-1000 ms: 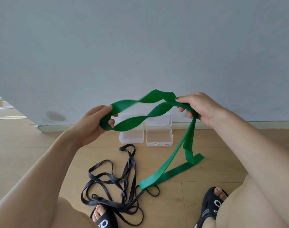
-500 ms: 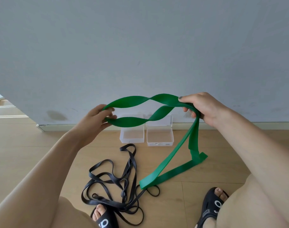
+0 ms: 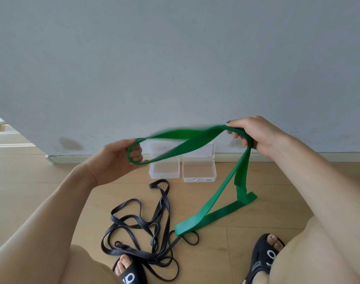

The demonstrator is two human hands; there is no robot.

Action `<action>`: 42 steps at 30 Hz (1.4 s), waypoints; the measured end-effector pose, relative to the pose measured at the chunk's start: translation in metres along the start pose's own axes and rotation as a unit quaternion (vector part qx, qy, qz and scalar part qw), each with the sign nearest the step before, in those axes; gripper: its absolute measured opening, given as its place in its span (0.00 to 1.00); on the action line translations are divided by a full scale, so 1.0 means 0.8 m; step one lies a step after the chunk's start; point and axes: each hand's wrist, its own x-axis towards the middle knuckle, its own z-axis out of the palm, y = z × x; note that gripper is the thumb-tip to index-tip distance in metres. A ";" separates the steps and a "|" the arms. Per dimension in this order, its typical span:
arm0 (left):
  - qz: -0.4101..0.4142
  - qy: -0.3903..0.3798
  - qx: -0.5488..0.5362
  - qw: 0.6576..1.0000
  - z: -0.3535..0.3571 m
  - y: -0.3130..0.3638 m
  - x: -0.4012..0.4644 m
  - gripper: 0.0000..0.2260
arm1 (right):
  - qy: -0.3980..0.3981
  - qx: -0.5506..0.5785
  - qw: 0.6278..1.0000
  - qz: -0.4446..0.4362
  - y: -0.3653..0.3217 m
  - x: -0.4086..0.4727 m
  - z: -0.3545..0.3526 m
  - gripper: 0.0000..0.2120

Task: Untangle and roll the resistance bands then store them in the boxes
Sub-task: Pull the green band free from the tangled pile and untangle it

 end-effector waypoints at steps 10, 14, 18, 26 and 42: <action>0.066 0.226 0.075 0.969 -0.017 -0.009 0.021 0.04 | -0.052 0.009 0.999 0.001 0.002 0.000 -0.004 0.08; 0.029 0.252 0.120 0.960 -0.025 -0.011 0.021 0.05 | -0.043 0.013 0.999 -0.003 0.003 -0.002 -0.003 0.09; 0.024 0.255 0.139 0.957 -0.026 -0.012 0.020 0.03 | -0.034 0.007 0.999 0.000 0.002 -0.002 -0.003 0.09; 0.078 0.067 -0.098 0.990 -0.013 0.005 0.007 0.13 | -0.038 -0.002 0.999 0.003 0.001 -0.002 0.000 0.09; 0.091 0.182 -0.042 0.978 -0.018 0.000 0.014 0.04 | -0.101 -0.020 0.994 -0.025 -0.002 -0.012 0.001 0.08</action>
